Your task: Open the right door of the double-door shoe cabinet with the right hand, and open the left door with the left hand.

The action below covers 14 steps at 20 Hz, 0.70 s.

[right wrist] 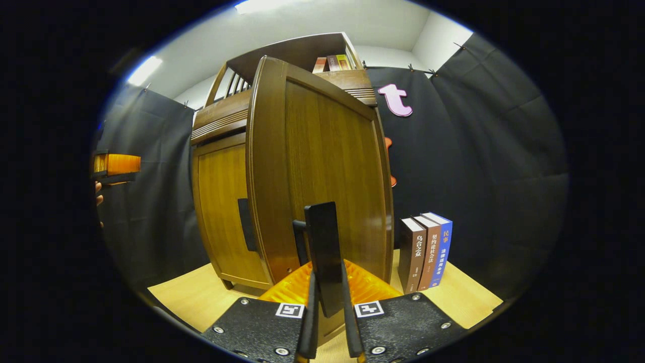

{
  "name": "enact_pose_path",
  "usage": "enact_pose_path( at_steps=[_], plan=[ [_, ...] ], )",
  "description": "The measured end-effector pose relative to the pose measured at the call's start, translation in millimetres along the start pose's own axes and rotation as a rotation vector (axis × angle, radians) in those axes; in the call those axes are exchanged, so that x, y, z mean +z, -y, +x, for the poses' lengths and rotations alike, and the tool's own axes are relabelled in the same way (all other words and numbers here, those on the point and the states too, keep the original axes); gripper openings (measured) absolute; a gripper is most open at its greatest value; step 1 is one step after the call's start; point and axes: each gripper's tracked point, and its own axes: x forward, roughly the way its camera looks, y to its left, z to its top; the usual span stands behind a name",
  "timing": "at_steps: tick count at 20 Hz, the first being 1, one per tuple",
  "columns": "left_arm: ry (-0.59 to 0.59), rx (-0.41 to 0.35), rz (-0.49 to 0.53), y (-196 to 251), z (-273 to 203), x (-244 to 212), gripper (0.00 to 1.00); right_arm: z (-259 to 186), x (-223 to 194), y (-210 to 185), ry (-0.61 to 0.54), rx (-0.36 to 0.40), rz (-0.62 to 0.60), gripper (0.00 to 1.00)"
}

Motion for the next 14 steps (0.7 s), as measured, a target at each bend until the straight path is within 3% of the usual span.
enact_pose_path(
  at_steps=[9, 10, 11, 14],
  plan=[
    [-0.006, -0.021, 0.012, 19.2, 1.8, 1.1, 0.94, -17.3, 3.9, 32.3, 0.002, -0.055, -0.02, 0.16],
    [-0.006, -0.021, 0.015, 20.4, 1.7, 1.3, 0.96, -17.8, 4.4, 37.6, 0.003, -0.066, -0.022, 0.26],
    [-0.006, -0.023, 0.017, 22.3, 2.3, 0.8, 0.96, -20.4, 4.8, 41.8, 0.004, -0.074, -0.026, 0.14],
    [-0.011, -0.031, 0.014, 28.8, 3.7, 0.3, 0.94, -24.8, 6.2, 54.4, 0.008, -0.091, -0.027, 0.12]
  ],
)
